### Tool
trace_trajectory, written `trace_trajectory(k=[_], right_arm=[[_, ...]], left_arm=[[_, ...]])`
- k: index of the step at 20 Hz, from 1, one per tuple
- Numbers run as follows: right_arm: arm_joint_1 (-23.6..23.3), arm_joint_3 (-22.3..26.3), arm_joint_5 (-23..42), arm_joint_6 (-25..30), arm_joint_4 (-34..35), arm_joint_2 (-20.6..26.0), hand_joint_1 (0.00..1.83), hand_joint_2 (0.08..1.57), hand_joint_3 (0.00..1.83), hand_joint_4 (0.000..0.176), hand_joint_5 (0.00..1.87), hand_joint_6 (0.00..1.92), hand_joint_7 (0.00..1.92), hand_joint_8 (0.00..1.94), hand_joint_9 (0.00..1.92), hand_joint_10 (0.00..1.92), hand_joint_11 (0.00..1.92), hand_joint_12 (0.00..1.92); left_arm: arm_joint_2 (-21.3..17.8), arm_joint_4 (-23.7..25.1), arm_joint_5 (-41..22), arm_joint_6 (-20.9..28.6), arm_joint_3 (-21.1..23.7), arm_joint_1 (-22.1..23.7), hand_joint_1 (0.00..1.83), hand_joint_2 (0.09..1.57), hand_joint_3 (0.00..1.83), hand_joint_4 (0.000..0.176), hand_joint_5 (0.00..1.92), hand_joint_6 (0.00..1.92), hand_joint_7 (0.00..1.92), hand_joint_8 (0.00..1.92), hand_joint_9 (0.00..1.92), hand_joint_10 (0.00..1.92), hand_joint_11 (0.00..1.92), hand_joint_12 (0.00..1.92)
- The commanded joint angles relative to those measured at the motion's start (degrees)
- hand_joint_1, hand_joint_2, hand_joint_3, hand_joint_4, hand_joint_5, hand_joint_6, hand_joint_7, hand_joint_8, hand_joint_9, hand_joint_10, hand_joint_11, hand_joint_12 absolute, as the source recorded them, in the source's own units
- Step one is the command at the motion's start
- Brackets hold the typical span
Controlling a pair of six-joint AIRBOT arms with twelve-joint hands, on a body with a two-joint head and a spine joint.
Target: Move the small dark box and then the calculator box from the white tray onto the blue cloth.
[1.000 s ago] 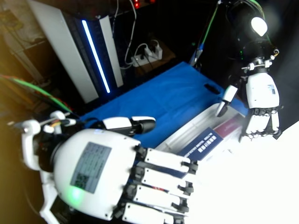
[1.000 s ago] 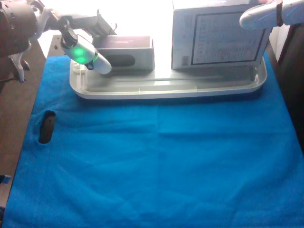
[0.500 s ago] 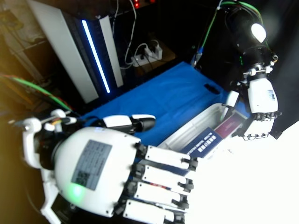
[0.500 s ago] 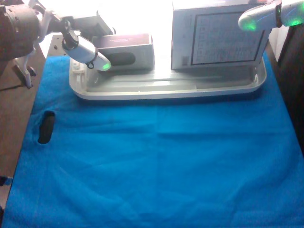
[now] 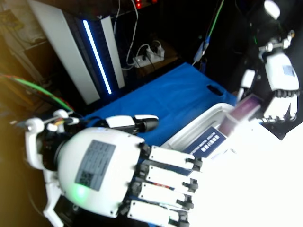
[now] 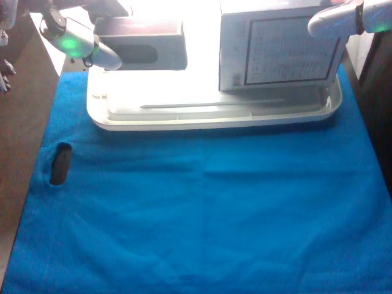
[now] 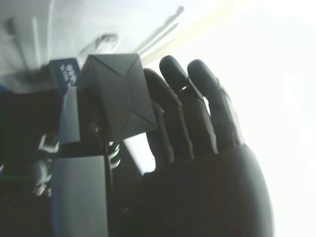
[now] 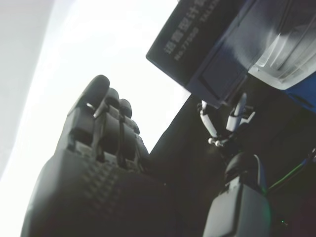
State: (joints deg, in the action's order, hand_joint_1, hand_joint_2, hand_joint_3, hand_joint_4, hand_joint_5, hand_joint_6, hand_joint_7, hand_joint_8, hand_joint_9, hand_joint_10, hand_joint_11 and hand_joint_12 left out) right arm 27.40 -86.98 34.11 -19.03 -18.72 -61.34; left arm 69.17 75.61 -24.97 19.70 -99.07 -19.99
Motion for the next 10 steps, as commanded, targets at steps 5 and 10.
trace_trajectory(k=[5,10], right_arm=[[-0.73,0.03,6.34,0.31,2.02,-0.26,0.47,0.79,0.00,0.038,0.00,0.00,0.20,0.00,0.14,0.00,0.00,0.57],[-0.72,-0.01,6.33,0.31,2.04,-0.26,0.44,0.75,0.00,0.046,0.00,0.00,0.19,0.01,0.12,0.01,0.00,0.57]], left_arm=[[-7.24,1.61,-4.68,0.07,8.41,1.64,1.17,1.23,0.00,0.000,0.84,1.06,0.67,1.60,0.41,1.51,0.22,1.89],[-13.09,4.12,-6.74,0.08,15.92,0.64,1.16,1.23,0.00,0.000,0.84,1.10,0.61,1.64,0.32,1.65,0.18,1.86]])
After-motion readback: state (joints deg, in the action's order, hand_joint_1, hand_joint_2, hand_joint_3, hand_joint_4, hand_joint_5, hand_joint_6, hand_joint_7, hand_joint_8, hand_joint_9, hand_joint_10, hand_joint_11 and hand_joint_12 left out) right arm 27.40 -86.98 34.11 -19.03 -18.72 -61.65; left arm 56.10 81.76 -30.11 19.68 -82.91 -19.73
